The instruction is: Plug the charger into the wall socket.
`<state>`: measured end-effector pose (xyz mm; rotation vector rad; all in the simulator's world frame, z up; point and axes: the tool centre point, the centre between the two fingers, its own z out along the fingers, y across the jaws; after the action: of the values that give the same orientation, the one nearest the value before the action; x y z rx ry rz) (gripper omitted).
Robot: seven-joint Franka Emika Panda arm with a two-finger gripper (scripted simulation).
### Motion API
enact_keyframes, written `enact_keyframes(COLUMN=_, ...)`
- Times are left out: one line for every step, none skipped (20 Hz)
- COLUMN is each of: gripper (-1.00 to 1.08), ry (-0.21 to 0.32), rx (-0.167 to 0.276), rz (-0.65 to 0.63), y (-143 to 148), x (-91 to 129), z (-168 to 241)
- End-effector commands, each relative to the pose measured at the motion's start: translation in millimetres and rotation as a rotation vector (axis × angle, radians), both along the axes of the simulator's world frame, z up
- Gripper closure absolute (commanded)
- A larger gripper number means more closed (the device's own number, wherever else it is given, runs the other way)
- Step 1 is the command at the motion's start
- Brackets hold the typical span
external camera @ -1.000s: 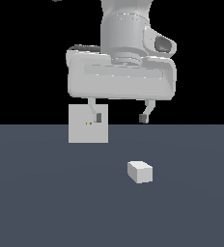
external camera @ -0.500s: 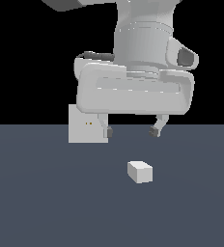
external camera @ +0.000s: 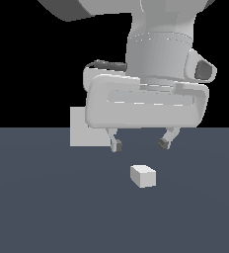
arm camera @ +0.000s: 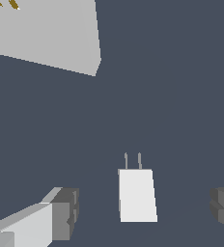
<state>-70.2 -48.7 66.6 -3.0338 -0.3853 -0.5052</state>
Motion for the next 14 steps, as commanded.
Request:
enact_keyframes(gripper=-0.92, ry=-0.009, rx=0.002, rz=0.007, y=-1.0, x=-0.3, z=-2.2)
enact_keyframes(gripper=-0.92, ry=-0.011, rx=0.002, rz=0.009, y=-1.4, x=-0.4, z=-2.9)
enact_keyframes(gripper=-0.92, ry=-0.012, rx=0.003, rz=0.01, y=-1.7, x=-0.5, z=-3.5)
enact_keyframes(gripper=-0.92, ry=-0.013, rx=0.003, rz=0.011, y=-1.9, x=-0.6, z=-4.0)
enact_keyframes(gripper=-0.92, ry=-0.013, rx=0.003, rz=0.012, y=-2.0, x=-0.6, z=-4.2)
enact_keyframes(gripper=-0.92, ry=-0.013, rx=0.003, rz=0.012, y=-2.2, x=-0.6, z=-4.4)
enact_keyframes(gripper=-0.92, ry=-0.012, rx=0.003, rz=0.01, y=-2.2, x=-0.7, z=-4.1)
enact_keyframes(gripper=-0.92, ry=-0.012, rx=0.003, rz=0.01, y=-2.2, x=-0.7, z=-4.3)
enact_keyframes(gripper=-0.92, ry=-0.012, rx=0.003, rz=0.01, y=-2.2, x=-0.8, z=-5.1)
enact_keyframes(gripper=-0.92, ry=-0.012, rx=0.003, rz=0.01, y=-2.3, x=-0.8, z=-6.4)
enact_keyframes(gripper=-0.92, ry=-0.012, rx=0.003, rz=0.01, y=-2.3, x=-0.9, z=-8.3)
enact_keyframes(gripper=-0.92, ry=-0.012, rx=0.003, rz=0.01, y=-2.4, x=-1.0, z=-10.7)
enact_keyframes(gripper=-0.92, ry=-0.012, rx=0.002, rz=0.011, y=-2.1, x=-1.1, z=-13.5)
enact_keyframes(gripper=-0.92, ry=-0.012, rx=0.002, rz=0.011, y=-2.2, x=-1.3, z=-16.9)
